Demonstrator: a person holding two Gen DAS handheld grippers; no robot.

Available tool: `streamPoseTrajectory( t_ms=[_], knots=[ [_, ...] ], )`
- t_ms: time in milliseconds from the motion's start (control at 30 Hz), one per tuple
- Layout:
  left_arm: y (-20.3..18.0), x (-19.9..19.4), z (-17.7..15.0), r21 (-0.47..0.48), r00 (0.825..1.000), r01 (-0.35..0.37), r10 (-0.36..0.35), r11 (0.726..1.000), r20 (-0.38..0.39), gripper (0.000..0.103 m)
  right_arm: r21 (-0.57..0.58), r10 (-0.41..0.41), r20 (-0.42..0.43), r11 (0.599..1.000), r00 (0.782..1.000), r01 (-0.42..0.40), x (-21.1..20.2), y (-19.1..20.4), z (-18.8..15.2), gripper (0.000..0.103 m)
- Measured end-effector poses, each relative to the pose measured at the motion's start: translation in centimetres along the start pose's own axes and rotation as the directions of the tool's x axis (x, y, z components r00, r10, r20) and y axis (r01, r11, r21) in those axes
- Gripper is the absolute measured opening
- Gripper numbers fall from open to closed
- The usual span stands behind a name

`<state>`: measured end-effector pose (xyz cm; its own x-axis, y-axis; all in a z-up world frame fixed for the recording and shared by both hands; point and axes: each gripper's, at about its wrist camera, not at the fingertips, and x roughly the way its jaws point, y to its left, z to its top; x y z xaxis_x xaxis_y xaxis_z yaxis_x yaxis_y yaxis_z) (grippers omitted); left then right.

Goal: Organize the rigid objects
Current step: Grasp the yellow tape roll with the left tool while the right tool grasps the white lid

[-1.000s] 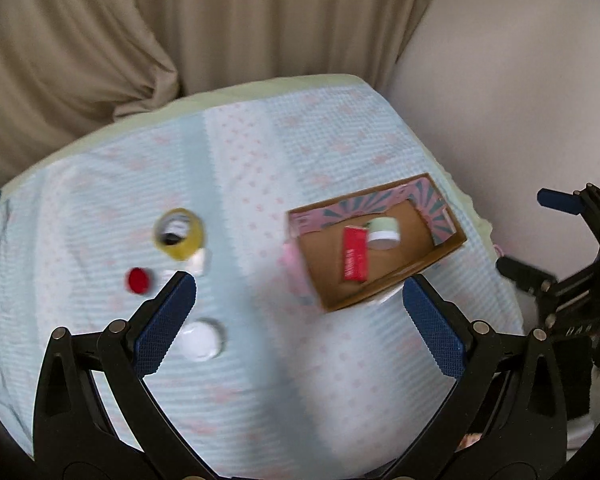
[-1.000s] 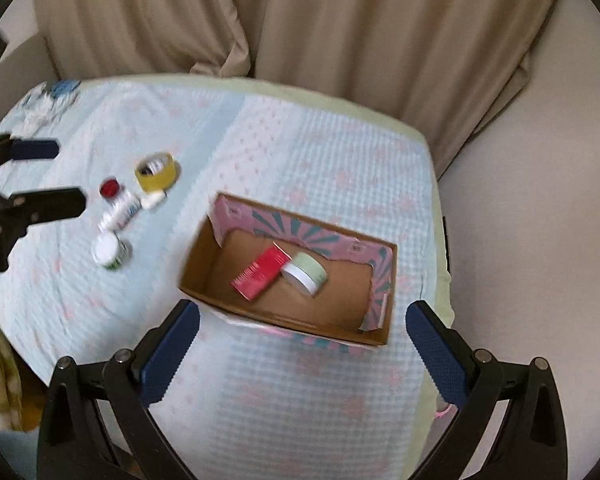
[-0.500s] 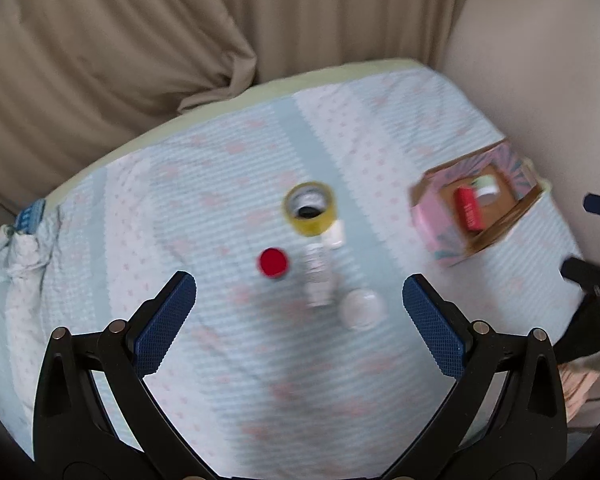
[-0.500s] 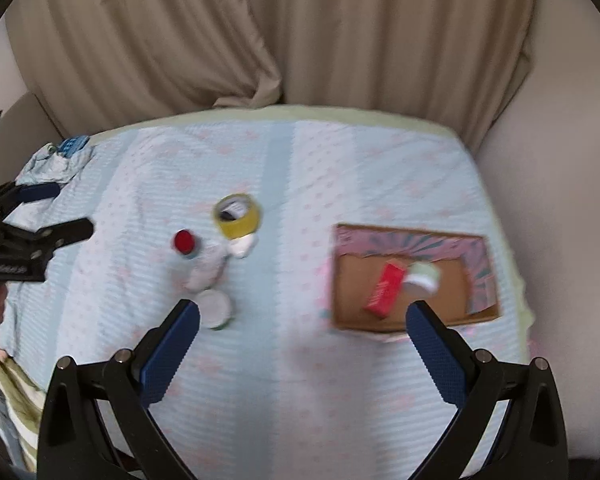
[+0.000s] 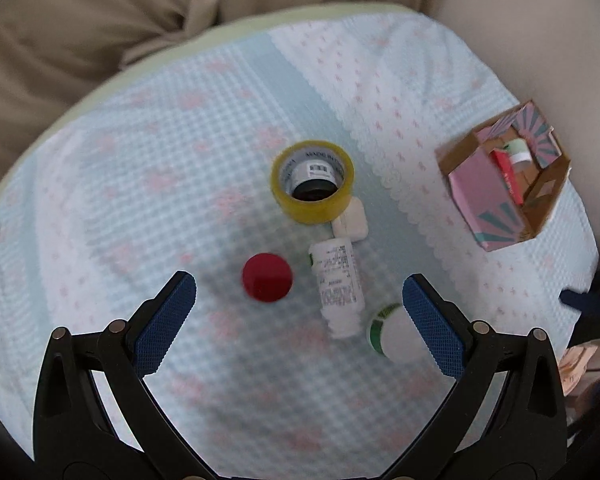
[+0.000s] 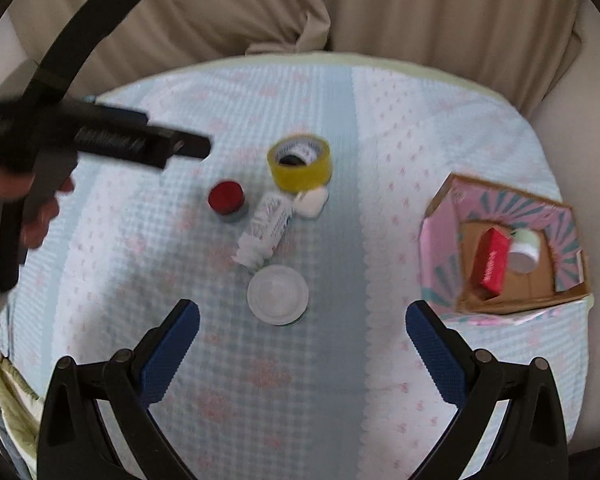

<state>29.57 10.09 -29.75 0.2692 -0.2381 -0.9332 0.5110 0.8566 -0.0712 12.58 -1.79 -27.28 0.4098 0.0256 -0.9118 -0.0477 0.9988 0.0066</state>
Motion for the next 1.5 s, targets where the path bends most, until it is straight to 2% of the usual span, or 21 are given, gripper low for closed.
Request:
streamPoseTrajectory(
  t_ms=[133,300,467,600,833,900,933,967,1067,1267,1500],
  knots=[
    [0.1,5.5,2.1,0.009,0.997,0.045,-0.044,0.999,-0.068,0.103,0.003,-0.004,-0.052,1.000,0.999,0.004,4.4,0.7,-0.7,0.103],
    [0.0,11.5,4.1,0.040,0.989,0.058,-0.052,0.998,-0.138,0.103,-0.006,0.005,-0.118,1.000,0.993,-0.006,8.9,1.3,-0.9,0.103],
    [0.1,16.0,5.7,0.054,0.979,0.081,-0.069,0.995,-0.193,0.103,-0.062,0.009,-0.157,0.998,0.988,-0.019,12.7,2.2,-0.7,0.103],
    [0.1,18.0,6.6,0.061,0.976,0.093,-0.079,0.994,-0.203,0.103,-0.090,0.022,-0.183,0.995,0.983,-0.039,15.0,2.8,-0.5,0.101],
    [-0.9,19.4,7.7,0.070,0.974,0.120,-0.103,0.990,-0.202,0.103,-0.115,0.032,-0.235,0.992,0.972,-0.060,17.6,3.5,-0.7,0.086],
    [-1.4,19.5,8.1,0.075,0.975,0.125,-0.108,0.989,-0.192,0.101,-0.130,0.015,-0.240,0.990,0.971,-0.048,17.9,3.5,-0.8,0.079],
    [-1.6,19.5,8.4,0.079,0.977,0.116,-0.099,0.990,-0.188,0.099,-0.134,0.000,-0.240,0.990,0.971,-0.034,18.0,3.4,-0.9,0.071],
    [-1.7,19.6,8.6,0.083,0.979,0.104,-0.087,0.991,-0.183,0.097,-0.137,-0.013,-0.243,0.990,0.970,-0.021,18.1,3.2,-1.0,0.067],
    [-1.7,19.7,8.8,0.077,0.980,0.105,-0.090,0.992,-0.178,0.097,-0.113,0.012,-0.246,0.993,0.969,-0.041,18.2,2.4,-1.0,0.067],
    [-1.7,19.1,8.5,0.090,0.984,0.086,-0.070,0.992,-0.164,0.097,-0.114,0.006,-0.243,0.993,0.970,-0.034,18.1,2.1,-1.5,0.066],
    [-0.9,16.0,7.8,0.080,0.992,0.063,-0.054,0.995,-0.111,0.096,-0.082,0.002,-0.212,0.996,0.977,-0.020,17.0,1.9,-0.8,0.066]
  ],
)
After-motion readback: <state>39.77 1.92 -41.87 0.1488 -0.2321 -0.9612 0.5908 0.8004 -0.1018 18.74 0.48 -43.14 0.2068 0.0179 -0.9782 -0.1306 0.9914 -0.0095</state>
